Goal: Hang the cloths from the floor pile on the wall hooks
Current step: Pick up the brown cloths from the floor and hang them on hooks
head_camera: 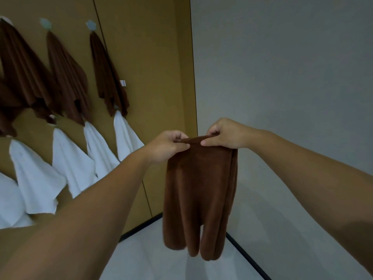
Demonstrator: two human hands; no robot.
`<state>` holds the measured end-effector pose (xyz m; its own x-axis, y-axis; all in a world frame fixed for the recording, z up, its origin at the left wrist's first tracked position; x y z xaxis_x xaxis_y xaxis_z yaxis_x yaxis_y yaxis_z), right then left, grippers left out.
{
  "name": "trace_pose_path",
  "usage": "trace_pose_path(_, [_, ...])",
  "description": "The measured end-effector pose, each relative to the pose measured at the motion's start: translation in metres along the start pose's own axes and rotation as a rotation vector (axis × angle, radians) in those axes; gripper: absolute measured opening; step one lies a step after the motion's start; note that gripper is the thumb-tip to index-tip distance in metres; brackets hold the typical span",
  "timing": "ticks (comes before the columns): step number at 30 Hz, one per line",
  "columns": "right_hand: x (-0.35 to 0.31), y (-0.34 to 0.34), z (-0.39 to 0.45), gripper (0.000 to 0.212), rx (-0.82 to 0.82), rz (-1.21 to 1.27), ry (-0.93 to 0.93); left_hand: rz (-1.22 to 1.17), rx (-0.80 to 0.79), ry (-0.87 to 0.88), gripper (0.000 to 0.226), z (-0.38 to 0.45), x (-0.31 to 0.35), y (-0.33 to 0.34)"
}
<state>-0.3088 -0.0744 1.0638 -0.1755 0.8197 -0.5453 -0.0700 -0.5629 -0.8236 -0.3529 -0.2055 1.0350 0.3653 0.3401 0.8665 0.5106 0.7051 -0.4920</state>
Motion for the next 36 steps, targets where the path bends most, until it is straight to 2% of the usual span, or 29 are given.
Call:
trace_pose_path(4, [-0.014,0.027,0.009,0.022,-0.02,0.018,-0.08,0.373,0.097,0.035,0.003,-0.021,0.004,-0.034])
trace_pose_path(10, [-0.077,0.054,0.027,0.013,-0.068,0.102,-0.309,0.52,0.307,-0.046,0.003,-0.082,0.0,-0.087])
trace_pose_path(18, [-0.159,0.106,0.026,0.018,-0.12,0.219,-0.578,0.461,0.607,-0.329,0.01,-0.212,-0.017,-0.123])
trace_pose_path(22, [-0.2,0.146,0.009,0.018,-0.207,0.245,-0.677,0.506,0.682,-0.433,0.008,-0.275,-0.029,-0.13])
trace_pose_path(28, [-0.281,0.193,-0.01,0.017,-0.305,0.249,-0.808,0.556,0.805,-0.534,0.008,-0.363,-0.034,-0.161])
trace_pose_path(36, [-0.419,0.266,-0.011,0.014,-0.33,0.309,-0.91,0.522,0.919,-0.546,0.007,-0.48,-0.063,-0.248])
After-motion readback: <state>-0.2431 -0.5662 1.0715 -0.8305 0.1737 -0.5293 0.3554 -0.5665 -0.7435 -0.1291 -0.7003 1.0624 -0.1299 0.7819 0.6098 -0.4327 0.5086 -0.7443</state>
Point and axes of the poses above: each hand's wrist, its own z-axis towards the middle knuckle, its own y-axis out of the palm, x = y × z, the point moved 10 cm from there along z, towards the middle knuckle, and after that the axes turned 1 degree about -y, right-handed, at the moved point
